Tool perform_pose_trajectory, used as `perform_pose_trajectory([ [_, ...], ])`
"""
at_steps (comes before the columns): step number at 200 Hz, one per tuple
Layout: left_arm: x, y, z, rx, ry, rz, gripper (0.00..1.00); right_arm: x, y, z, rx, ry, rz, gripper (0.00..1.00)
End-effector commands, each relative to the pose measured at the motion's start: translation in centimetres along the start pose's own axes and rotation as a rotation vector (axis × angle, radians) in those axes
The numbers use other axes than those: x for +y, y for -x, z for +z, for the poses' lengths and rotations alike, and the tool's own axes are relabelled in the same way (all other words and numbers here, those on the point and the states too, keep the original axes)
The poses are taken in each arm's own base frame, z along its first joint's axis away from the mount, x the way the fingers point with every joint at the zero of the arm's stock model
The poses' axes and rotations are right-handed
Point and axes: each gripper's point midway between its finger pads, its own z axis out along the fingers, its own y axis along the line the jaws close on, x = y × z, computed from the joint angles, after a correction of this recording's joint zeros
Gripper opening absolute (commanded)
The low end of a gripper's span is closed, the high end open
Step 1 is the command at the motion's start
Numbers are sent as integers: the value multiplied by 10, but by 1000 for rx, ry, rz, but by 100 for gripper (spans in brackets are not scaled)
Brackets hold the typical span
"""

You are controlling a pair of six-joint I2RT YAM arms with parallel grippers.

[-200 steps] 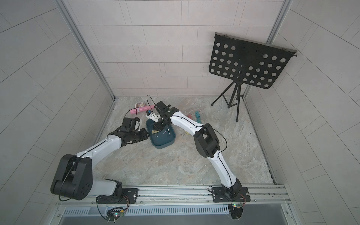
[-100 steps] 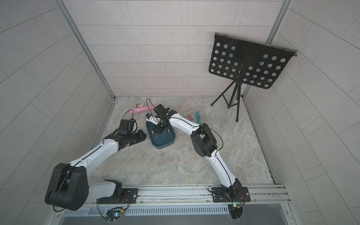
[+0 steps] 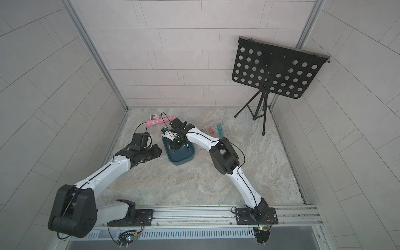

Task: Take out the binder clips from the storage box
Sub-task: Pick up the binder clip from the storage box.

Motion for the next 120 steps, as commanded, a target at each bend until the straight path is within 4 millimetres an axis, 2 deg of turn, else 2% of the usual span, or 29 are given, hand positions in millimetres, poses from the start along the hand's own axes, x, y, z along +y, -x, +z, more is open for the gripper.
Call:
perform_pose_trajectory([
  [1, 1, -3, -2, 2, 3, 7, 29, 0, 6, 2, -11, -15, -3, 27],
  [61, 0, -4, 0, 8, -2, 13, 30, -5, 14, -6, -36, -53, 0, 7],
  [120, 0, -5, 1, 14, -5, 13, 30, -11, 26, -22, -89, -103, 10, 2],
])
